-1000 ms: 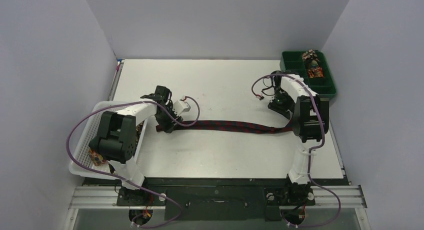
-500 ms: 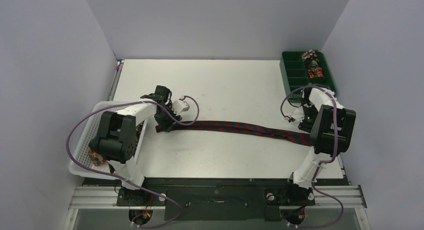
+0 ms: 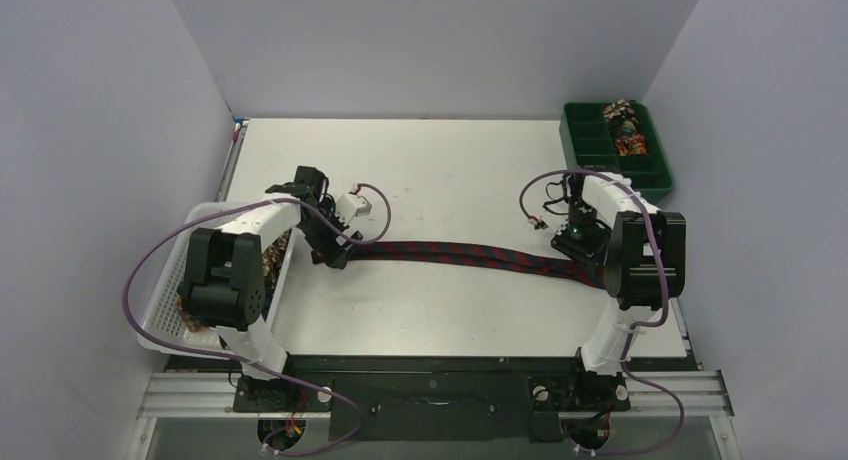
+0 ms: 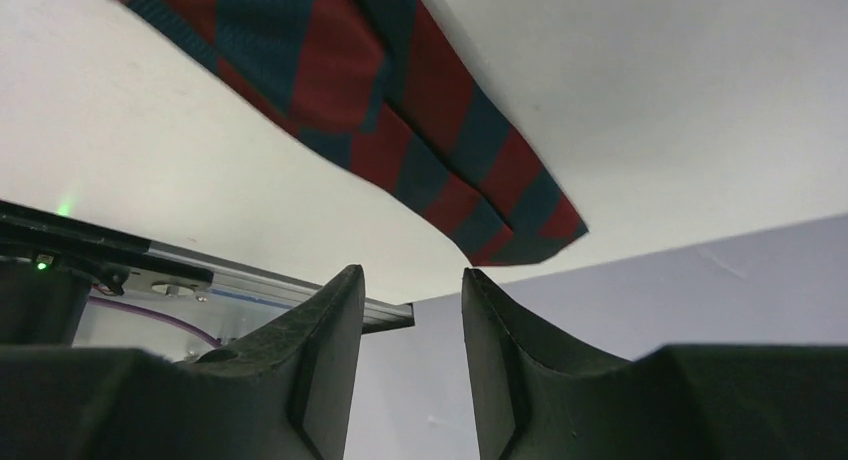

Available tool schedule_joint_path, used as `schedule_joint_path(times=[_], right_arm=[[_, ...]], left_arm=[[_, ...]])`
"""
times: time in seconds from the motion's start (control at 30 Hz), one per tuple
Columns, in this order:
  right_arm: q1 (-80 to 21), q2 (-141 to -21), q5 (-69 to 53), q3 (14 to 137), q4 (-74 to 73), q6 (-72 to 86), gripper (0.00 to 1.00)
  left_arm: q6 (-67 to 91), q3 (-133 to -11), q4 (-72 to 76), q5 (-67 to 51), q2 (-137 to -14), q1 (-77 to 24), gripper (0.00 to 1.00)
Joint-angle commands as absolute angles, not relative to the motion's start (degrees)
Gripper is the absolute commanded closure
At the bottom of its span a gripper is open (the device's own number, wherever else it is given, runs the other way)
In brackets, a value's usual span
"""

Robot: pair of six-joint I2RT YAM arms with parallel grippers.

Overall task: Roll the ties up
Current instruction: Flatten out the tie at the center of the board.

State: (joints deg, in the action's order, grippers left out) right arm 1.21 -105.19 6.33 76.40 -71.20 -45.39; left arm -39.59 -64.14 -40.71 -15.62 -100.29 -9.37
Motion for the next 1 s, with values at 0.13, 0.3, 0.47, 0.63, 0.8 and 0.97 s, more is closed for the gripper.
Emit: schedule_joint_path(times=[0.13, 0.3, 0.47, 0.63, 0.8, 0.97], right_arm=[[4.32, -112.26, 16.80, 72.84, -59.37, -46.54, 0.67], [9.57, -115.96, 23.92, 74.54, -55.36, -51.69, 0.68], [13.24, -118.09, 28.11, 77.60, -50.35, -55.53, 0.68], [16.32, -118.17, 31.12, 80.04, -43.67, -57.57, 0.68], [19.93, -115.67, 32.65, 82.93, -39.77, -62.02, 0.68], [18.51, -105.24, 14.67, 86.94, -53.42, -59.25, 0.63]], left_arm=[[-33.65, -65.47, -36.49, -22.47, -89.81, -8.85, 0.03], [-27.61, -63.43, -31.07, -22.37, -85.00, -8.81, 0.03], [-20.78, -59.67, -25.24, -26.39, -80.81, -8.79, 0.03], [-18.53, -59.57, -28.60, -30.21, -82.30, -8.80, 0.03], [-24.10, -63.43, -38.76, -35.12, -88.58, -8.70, 0.03], [-30.51, -56.32, -30.57, -36.09, -85.95, -9.19, 0.02]])
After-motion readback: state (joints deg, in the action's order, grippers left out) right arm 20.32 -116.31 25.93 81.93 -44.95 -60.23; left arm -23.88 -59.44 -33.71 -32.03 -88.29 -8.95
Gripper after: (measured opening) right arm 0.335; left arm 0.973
